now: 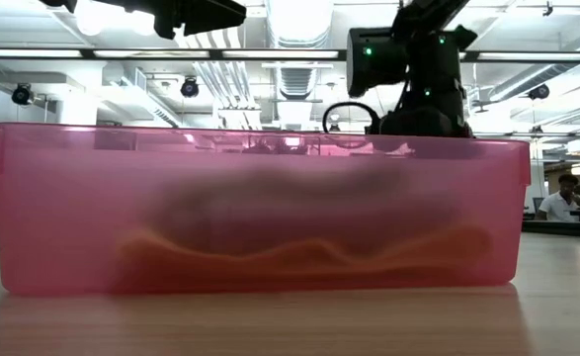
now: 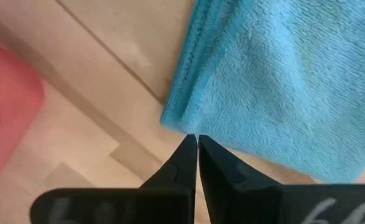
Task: Fold microfiber towels
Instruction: Fold the blue microfiber cloth
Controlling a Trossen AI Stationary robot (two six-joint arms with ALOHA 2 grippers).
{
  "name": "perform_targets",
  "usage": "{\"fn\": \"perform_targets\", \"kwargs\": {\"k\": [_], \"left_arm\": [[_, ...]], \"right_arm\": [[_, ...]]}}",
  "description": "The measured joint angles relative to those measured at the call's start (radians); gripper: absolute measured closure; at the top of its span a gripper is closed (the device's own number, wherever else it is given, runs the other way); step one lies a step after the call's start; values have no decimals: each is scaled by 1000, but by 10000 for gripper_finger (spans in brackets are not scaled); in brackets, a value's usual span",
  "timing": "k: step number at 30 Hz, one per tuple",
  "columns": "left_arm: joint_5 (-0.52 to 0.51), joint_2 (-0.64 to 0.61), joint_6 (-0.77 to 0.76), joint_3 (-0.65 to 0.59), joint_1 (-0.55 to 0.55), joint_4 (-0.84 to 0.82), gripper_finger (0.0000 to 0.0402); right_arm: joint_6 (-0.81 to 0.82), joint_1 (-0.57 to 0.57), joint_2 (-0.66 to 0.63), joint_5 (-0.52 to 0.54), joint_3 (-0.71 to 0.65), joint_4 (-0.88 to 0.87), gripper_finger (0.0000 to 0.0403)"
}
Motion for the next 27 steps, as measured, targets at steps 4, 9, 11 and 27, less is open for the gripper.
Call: {"fn": "perform_targets", "kwargs": {"k": [4,9,11,27], "left_arm": [[0,0,0,0,0,0,182],[0,0,0,0,0,0,182],[0,0,-1,0,0,0,182],[0,0,-1,0,0,0,182]], "right_arm": [[0,22,0,0,13,2,394],[72,28,1,98,2,27,393],[77,27,1,107,2,30,386],[117,28,2,132,-46,145,255]]}}
